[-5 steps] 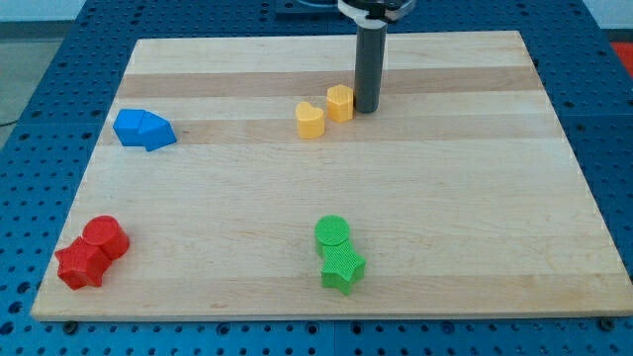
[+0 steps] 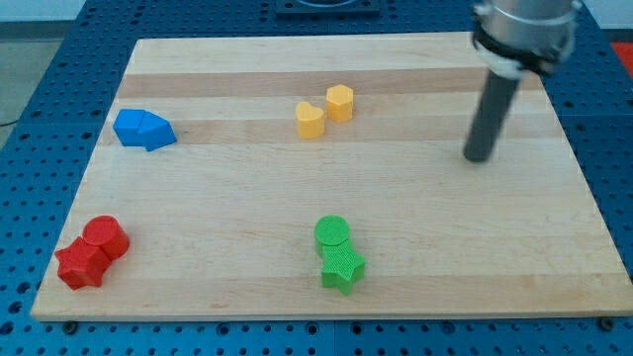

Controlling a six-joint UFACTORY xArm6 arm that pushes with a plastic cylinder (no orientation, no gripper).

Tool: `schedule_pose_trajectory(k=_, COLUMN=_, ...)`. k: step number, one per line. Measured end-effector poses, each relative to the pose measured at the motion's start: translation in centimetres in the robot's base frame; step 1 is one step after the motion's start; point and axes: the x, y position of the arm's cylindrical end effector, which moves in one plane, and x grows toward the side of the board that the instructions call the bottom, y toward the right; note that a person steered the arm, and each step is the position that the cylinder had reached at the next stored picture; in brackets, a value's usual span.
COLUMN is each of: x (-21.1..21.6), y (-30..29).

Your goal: Point the arm at the green blocks

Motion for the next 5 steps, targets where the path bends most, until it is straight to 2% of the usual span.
schedule_pose_trajectory(k=1, x=7.8, y=0.3)
schedule_pose_trajectory(k=2, x=14.4, y=-2.2)
schedule_pose_trajectory(k=3, x=15.6, y=-4.0)
schedule_pose_trajectory(k=5, x=15.5, y=-14.5)
